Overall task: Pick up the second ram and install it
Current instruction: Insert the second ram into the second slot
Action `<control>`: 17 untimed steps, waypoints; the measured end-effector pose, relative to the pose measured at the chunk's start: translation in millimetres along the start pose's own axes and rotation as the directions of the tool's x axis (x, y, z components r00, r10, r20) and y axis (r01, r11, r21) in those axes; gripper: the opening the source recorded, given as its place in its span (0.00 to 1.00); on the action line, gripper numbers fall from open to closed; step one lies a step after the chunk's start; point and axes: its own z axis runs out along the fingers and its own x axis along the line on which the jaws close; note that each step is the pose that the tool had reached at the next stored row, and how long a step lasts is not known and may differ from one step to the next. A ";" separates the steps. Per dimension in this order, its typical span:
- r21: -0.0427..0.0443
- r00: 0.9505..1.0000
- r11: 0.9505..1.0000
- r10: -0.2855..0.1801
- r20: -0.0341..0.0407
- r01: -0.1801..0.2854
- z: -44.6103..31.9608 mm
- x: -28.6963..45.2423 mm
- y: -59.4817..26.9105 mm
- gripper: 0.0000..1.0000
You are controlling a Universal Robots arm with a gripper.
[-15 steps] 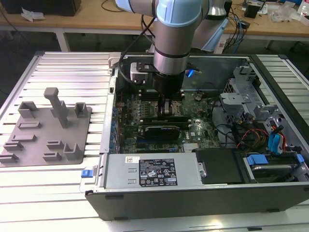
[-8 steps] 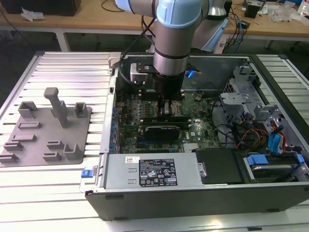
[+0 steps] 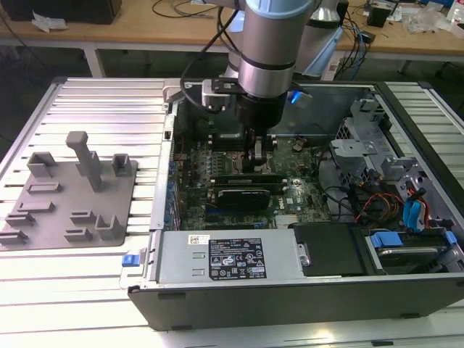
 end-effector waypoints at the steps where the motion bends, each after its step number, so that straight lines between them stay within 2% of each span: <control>1: 0.000 1.000 1.000 0.000 0.000 0.000 -0.1 0.0 -3.7 0.16; 3: 0.000 1.000 1.000 0.000 0.000 0.000 -0.2 -0.1 -8.9 0.16; 6: 0.000 1.000 1.000 0.000 0.000 0.000 -0.2 -0.2 -9.9 0.16; 7: 0.000 1.000 1.000 0.000 0.000 0.000 -0.2 -0.2 -10.2 0.08; 10: 0.001 1.000 1.000 0.000 0.000 0.000 -0.2 -0.2 -10.9 0.08; 14: 0.031 1.000 1.000 0.000 0.002 0.000 0.4 -0.2 -9.0 0.08; 17: 0.031 1.000 1.000 0.000 0.002 0.000 0.4 -0.2 -8.7 0.08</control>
